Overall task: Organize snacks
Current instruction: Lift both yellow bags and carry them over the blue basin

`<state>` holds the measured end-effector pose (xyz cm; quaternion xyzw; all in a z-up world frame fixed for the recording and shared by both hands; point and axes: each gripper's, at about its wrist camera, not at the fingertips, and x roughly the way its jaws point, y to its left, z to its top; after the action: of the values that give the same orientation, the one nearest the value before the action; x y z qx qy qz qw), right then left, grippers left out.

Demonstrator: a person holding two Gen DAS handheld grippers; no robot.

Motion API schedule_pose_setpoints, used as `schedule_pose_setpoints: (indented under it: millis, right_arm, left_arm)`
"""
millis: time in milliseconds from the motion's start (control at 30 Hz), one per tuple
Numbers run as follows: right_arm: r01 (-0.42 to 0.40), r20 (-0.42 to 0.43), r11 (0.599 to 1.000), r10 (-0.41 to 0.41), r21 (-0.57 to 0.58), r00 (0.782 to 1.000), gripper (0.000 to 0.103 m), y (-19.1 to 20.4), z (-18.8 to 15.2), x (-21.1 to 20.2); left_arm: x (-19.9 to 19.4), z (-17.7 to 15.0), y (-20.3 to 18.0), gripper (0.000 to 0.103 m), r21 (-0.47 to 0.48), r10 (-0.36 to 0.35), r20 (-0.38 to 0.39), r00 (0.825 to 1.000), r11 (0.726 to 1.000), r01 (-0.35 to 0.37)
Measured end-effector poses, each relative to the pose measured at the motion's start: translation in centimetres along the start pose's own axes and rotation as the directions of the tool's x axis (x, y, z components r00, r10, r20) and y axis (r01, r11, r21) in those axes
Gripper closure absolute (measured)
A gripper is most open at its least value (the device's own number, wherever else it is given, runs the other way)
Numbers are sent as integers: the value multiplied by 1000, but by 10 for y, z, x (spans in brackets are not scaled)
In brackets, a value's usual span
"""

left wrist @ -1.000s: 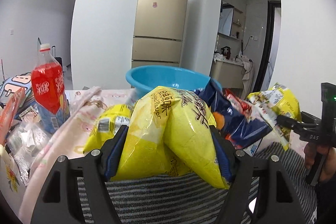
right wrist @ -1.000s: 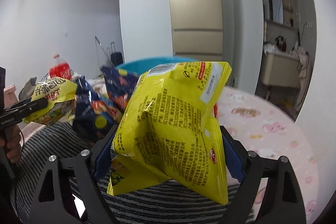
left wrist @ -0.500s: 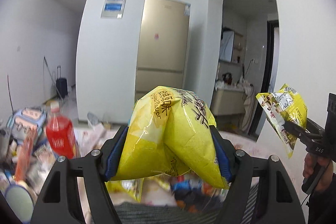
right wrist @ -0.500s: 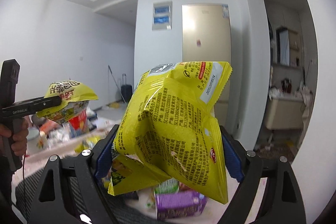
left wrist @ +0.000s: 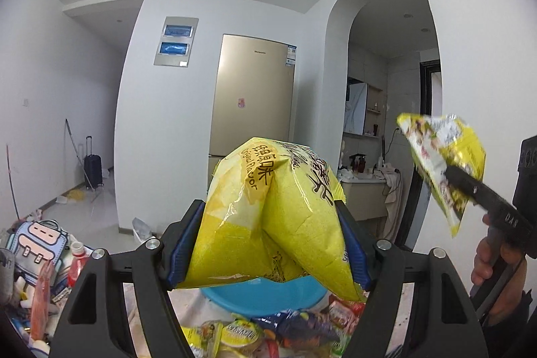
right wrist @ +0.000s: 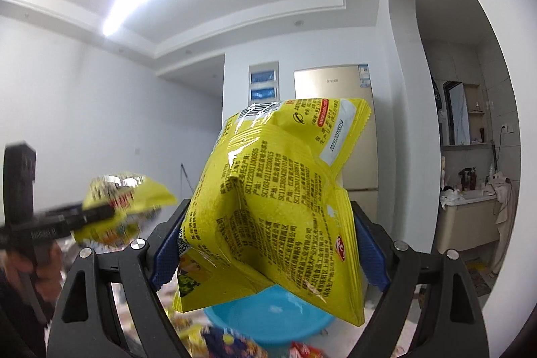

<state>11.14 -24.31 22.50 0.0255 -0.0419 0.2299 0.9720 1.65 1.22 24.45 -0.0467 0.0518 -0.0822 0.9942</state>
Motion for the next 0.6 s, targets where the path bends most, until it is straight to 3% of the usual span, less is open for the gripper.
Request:
schedule_pose_setpoints:
  millis: [300, 433, 600]
  right_arm:
    - [-16, 67, 1000, 14, 26, 998, 17, -5, 19, 45]
    - [-16, 28, 999, 15, 40, 1000, 17, -11, 1, 73]
    - [-9, -80, 998, 15, 68, 997, 17, -25, -34, 117]
  left_arm:
    - [52, 3, 11, 27, -33, -4, -16, 1000, 999, 4]
    - [77, -2, 15, 27, -22, -15, -34, 999, 1000, 14]
    - [106, -12, 18, 27, -23, -35, -76, 996, 999, 33]
